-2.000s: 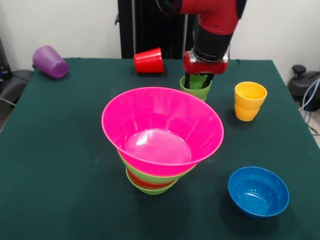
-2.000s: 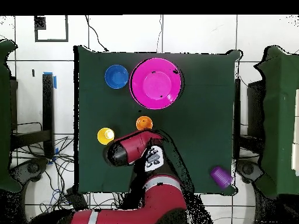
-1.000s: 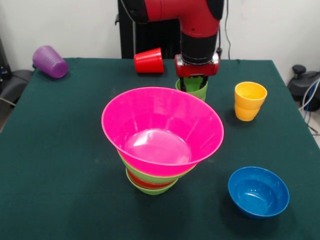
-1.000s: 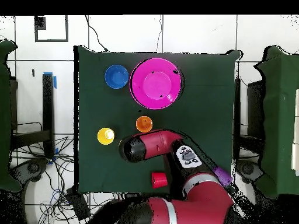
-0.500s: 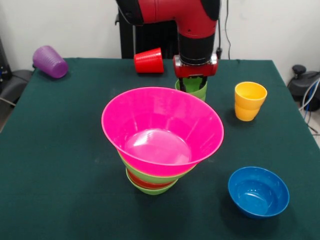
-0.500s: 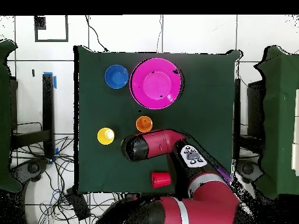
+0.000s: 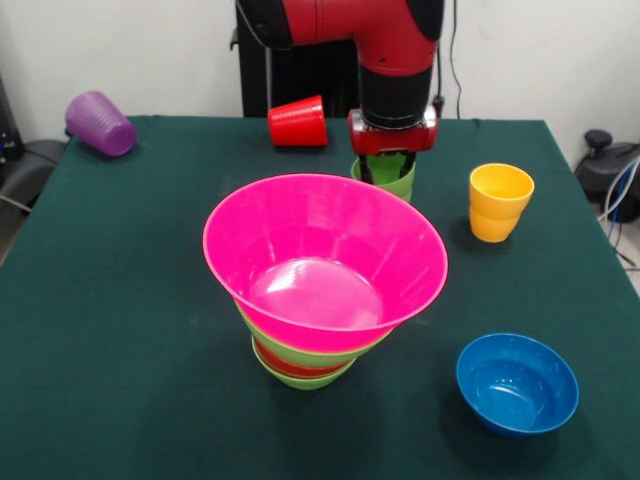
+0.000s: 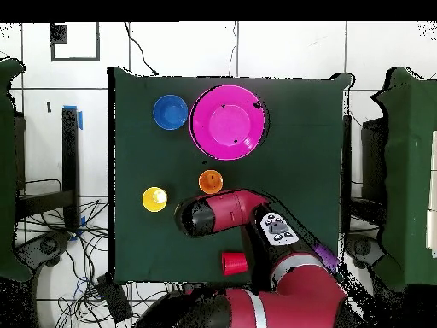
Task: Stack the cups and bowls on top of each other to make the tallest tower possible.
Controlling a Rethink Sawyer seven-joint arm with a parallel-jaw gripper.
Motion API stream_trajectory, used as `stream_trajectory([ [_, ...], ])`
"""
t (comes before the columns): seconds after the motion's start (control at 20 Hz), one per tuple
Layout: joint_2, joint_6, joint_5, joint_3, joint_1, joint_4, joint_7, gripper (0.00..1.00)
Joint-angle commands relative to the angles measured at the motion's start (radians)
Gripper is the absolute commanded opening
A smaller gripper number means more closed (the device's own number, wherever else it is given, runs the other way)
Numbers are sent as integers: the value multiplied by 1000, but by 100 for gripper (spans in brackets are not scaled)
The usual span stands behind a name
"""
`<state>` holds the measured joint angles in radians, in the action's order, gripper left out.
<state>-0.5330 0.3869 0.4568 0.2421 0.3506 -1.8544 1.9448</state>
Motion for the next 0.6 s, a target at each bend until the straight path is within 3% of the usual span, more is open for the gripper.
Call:
stream_trajectory([
  [0.05, 159, -88, 26, 31, -43, 11, 72, 100],
  [0.35, 118, -37, 0, 34, -59, -9, 79, 100],
  [0.6, 10, 37, -48, 56, -52, -83, 85, 100],
])
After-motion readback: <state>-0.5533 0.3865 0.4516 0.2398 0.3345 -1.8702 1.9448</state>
